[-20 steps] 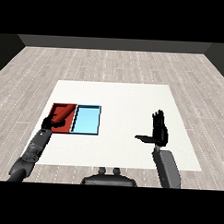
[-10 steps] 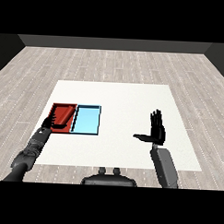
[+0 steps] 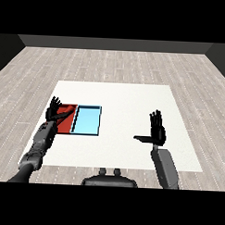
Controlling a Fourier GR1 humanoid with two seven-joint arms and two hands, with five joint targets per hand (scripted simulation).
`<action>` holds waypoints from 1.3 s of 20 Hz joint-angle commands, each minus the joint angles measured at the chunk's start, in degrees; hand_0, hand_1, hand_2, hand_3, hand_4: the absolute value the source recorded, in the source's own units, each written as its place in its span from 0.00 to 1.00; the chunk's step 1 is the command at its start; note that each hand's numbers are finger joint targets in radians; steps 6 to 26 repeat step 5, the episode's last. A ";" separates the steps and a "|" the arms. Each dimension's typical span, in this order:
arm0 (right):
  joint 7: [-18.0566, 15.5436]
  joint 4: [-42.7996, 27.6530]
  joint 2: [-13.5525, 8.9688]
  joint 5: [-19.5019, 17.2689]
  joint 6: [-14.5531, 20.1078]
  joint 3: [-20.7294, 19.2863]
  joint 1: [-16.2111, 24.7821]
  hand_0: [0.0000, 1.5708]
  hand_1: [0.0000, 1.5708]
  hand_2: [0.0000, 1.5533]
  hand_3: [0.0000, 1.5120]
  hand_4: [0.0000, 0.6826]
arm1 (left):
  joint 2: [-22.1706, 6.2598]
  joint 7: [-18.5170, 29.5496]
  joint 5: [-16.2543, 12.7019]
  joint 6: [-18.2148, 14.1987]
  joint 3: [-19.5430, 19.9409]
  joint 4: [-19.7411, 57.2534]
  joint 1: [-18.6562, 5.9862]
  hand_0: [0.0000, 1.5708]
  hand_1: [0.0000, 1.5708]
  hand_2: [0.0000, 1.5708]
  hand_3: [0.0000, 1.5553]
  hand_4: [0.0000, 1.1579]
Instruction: Pick the red can and put it in the red box
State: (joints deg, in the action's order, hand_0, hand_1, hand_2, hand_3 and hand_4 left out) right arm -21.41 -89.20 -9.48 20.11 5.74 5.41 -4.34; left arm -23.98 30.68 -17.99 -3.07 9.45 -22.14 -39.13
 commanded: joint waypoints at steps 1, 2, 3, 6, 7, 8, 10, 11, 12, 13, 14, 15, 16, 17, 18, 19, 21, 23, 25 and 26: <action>-0.10 0.07 -1.27 0.42 -0.82 -1.24 -0.31 0.00 0.00 0.00 0.00 0.00 | 7.81 10.70 -6.68 8.64 3.81 -8.46 1.98 0.00 0.00 0.00 0.00 0.00; -0.96 0.14 -0.46 -1.03 -0.29 0.24 0.87 0.00 0.00 0.00 0.00 0.00 | 9.26 11.45 -6.54 9.66 2.73 -11.02 2.40 0.00 0.00 0.00 0.00 0.00; -1.27 1.05 -0.49 -0.57 -1.60 0.46 0.37 0.00 0.00 0.00 0.00 0.00 | 10.67 11.85 -6.79 11.01 1.91 -13.22 4.27 0.00 0.00 0.00 0.00 0.00; -1.83 0.50 -0.99 -1.58 -2.29 1.34 1.44 0.00 0.00 0.00 0.00 0.00 | 13.29 13.81 -6.09 11.44 -0.50 -18.68 10.05 0.00 0.00 0.00 0.00 0.00; -1.83 0.50 -0.99 -1.58 -2.29 1.34 1.44 0.00 0.00 0.00 0.00 0.00 | 13.29 13.81 -6.09 11.44 -0.50 -18.68 10.05 0.00 0.00 0.00 0.00 0.00; -1.83 0.50 -0.99 -1.58 -2.29 1.34 1.44 0.00 0.00 0.00 0.00 0.00 | 13.29 13.81 -6.09 11.44 -0.50 -18.68 10.05 0.00 0.00 0.00 0.00 0.00; -1.83 0.50 -0.99 -1.58 -2.29 1.34 1.44 0.00 0.00 0.00 0.00 0.00 | 13.29 13.81 -6.09 11.44 -0.50 -18.68 10.05 0.00 0.00 0.00 0.00 0.00; -1.83 0.50 -0.99 -1.58 -2.29 1.34 1.44 0.00 0.00 0.00 0.00 0.00 | 13.29 13.81 -6.09 11.44 -0.50 -18.68 10.05 0.00 0.00 0.00 0.00 0.00; -1.83 0.50 -0.99 -1.58 -2.29 1.34 1.44 0.00 0.00 0.00 0.00 0.00 | 13.29 13.81 -6.09 11.44 -0.50 -18.68 10.05 0.00 0.00 0.00 0.00 0.00; -1.83 0.50 -0.99 -1.58 -2.29 1.34 1.44 0.00 0.00 0.00 0.00 0.00 | 13.29 13.81 -6.09 11.44 -0.50 -18.68 10.05 0.00 0.00 0.00 0.00 0.00; -1.83 0.50 -0.99 -1.58 -2.29 1.34 1.44 0.00 0.00 0.00 0.00 0.00 | 13.29 13.81 -6.09 11.44 -0.50 -18.68 10.05 0.00 0.00 0.00 0.00 0.00; -1.83 0.50 -0.99 -1.58 -2.29 1.34 1.44 0.00 0.00 0.00 0.00 0.00 | 13.29 13.81 -6.09 11.44 -0.50 -18.68 10.05 0.00 0.00 0.00 0.00 0.00; -1.83 0.50 -0.99 -1.58 -2.29 1.34 1.44 0.00 0.00 0.00 0.00 0.00 | 13.29 13.81 -6.09 11.44 -0.50 -18.68 10.05 0.00 0.00 0.00 0.00 0.00; -1.83 0.50 -0.99 -1.58 -2.29 1.34 1.44 0.00 0.00 0.00 0.00 0.00 | 13.29 13.81 -6.09 11.44 -0.50 -18.68 10.05 0.00 0.00 0.00 0.00 0.00; -1.83 0.50 -0.99 -1.58 -2.29 1.34 1.44 0.00 0.00 0.00 0.00 0.00 | 13.29 13.81 -6.09 11.44 -0.50 -18.68 10.05 0.00 0.00 0.00 0.00 0.00; -1.83 0.50 -0.99 -1.58 -2.29 1.34 1.44 0.00 0.00 0.00 0.00 0.00 | 13.29 13.81 -6.09 11.44 -0.50 -18.68 10.05 0.00 0.00 0.00 0.00 0.00; -1.83 0.50 -0.99 -1.58 -2.29 1.34 1.44 0.00 0.00 0.00 0.00 0.00 | 13.29 13.81 -6.09 11.44 -0.50 -18.68 10.05 0.00 0.00 0.00 0.00 0.00; -1.83 0.50 -0.99 -1.58 -2.29 1.34 1.44 0.00 0.00 0.00 0.00 0.00 | 13.29 13.81 -6.09 11.44 -0.50 -18.68 10.05 0.00 0.00 0.00 0.00 0.00; -1.83 0.50 -0.99 -1.58 -2.29 1.34 1.44 0.00 0.00 0.00 0.00 0.00 | 13.29 13.81 -6.09 11.44 -0.50 -18.68 10.05 0.00 0.00 0.00 0.00 0.00; -1.83 0.50 -0.99 -1.58 -2.29 1.34 1.44 0.00 0.00 0.00 0.00 0.00 | 13.29 13.81 -6.09 11.44 -0.50 -18.68 10.05 0.00 0.00 0.00 0.00 0.00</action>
